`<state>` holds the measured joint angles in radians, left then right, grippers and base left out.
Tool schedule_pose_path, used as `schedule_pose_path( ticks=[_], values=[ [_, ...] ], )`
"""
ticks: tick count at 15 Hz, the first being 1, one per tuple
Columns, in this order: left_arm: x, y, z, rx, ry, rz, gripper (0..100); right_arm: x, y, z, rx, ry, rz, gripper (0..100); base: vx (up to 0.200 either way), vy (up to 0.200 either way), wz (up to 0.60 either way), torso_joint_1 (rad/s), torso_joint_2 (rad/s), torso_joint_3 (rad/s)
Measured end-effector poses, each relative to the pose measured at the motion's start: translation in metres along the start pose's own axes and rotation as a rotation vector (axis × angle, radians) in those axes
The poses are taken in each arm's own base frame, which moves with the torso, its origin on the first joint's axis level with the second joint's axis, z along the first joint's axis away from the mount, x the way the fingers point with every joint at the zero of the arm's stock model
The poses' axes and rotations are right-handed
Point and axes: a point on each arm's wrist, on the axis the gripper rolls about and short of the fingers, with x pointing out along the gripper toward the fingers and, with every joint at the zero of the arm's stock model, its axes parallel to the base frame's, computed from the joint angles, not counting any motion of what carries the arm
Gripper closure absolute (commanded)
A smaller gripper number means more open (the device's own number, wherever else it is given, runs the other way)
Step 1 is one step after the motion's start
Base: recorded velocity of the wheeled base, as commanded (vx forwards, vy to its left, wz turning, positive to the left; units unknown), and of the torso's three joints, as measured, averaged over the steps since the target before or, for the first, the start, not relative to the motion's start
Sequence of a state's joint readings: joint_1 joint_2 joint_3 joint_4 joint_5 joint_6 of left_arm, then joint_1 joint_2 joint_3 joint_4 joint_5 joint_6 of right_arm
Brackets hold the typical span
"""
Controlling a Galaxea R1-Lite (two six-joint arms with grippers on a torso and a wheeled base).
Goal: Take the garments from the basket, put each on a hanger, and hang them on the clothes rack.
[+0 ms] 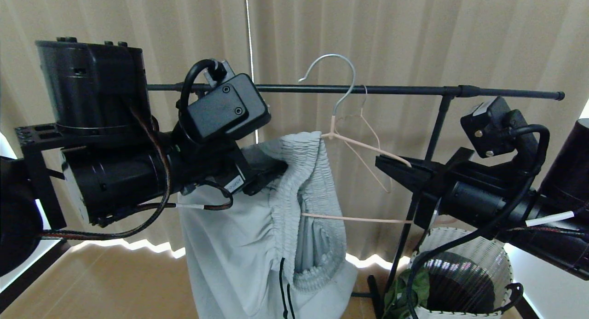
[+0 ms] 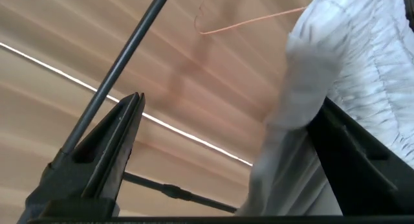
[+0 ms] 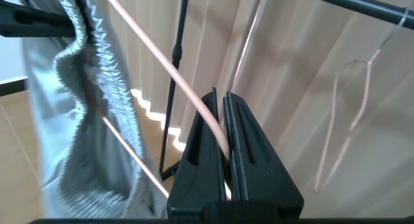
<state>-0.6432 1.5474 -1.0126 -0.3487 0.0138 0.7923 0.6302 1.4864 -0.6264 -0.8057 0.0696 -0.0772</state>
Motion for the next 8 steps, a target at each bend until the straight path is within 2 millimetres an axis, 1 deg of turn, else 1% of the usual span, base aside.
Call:
schedule_pose_path(
  ticks=[8],
  values=[
    [-0.0013, -0.0051, -0.0045, 0.0, 0.013, -0.017, 100, -0.0011, 0.0014, -0.001, 0.001, 0.002, 0.007, 100, 0.0, 0.0, 0.0, 0.0, 0.0, 0.0]
  ],
)
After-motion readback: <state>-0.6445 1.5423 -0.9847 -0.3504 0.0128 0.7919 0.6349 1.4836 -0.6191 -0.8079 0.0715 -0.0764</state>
